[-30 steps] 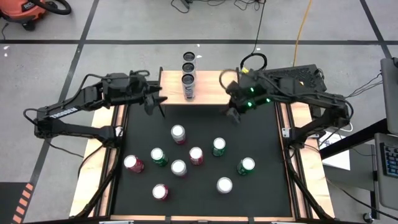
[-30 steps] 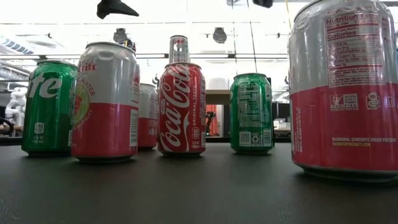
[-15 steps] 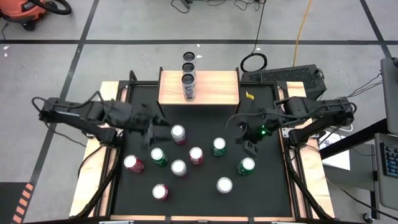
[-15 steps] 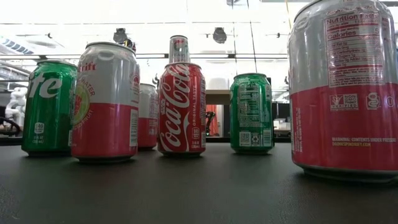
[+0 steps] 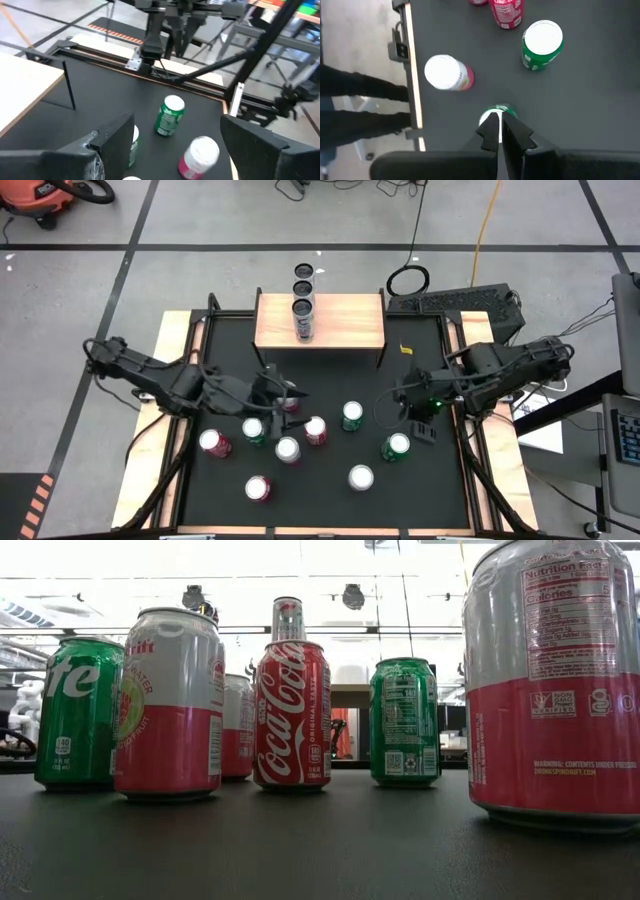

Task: Place canned beverage on shelf
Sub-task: Put the left green soda can on the shelf

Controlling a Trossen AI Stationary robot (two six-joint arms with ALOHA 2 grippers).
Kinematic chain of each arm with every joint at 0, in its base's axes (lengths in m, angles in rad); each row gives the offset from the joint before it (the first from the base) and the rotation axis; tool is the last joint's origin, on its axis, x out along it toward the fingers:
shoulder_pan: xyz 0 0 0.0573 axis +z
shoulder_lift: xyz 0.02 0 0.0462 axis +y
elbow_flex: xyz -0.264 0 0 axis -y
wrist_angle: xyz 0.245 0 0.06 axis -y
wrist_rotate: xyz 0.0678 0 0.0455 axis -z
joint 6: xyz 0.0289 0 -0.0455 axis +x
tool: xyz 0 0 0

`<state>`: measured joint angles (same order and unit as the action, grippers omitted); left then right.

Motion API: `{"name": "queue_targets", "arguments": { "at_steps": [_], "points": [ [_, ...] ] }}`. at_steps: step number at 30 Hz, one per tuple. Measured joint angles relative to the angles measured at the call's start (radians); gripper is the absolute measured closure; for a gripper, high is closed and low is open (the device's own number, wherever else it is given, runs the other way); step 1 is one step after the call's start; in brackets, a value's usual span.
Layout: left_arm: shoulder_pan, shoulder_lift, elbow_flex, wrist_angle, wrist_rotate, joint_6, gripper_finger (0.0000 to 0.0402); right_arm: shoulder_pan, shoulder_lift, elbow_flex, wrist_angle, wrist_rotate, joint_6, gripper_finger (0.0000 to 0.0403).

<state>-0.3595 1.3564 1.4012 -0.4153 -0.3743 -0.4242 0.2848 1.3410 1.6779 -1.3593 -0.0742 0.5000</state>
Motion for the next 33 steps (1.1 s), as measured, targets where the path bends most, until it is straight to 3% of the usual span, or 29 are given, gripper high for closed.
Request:
{"name": "queue_targets", "arguments": {
  "at_steps": [18,33],
  "points": [
    [-0.003,0.044,0.026,-0.217,-0.125,-0.337,0.0104,-0.002,-0.187,0.0,-0.027,0.144,-0.139,0.0403],
    [0.034,0.078,0.025,-0.269,-0.099,-0.388,0.0104,-0.001,-0.171,0.0,0.032,0.183,0.028,0.0403]
  ]
}}
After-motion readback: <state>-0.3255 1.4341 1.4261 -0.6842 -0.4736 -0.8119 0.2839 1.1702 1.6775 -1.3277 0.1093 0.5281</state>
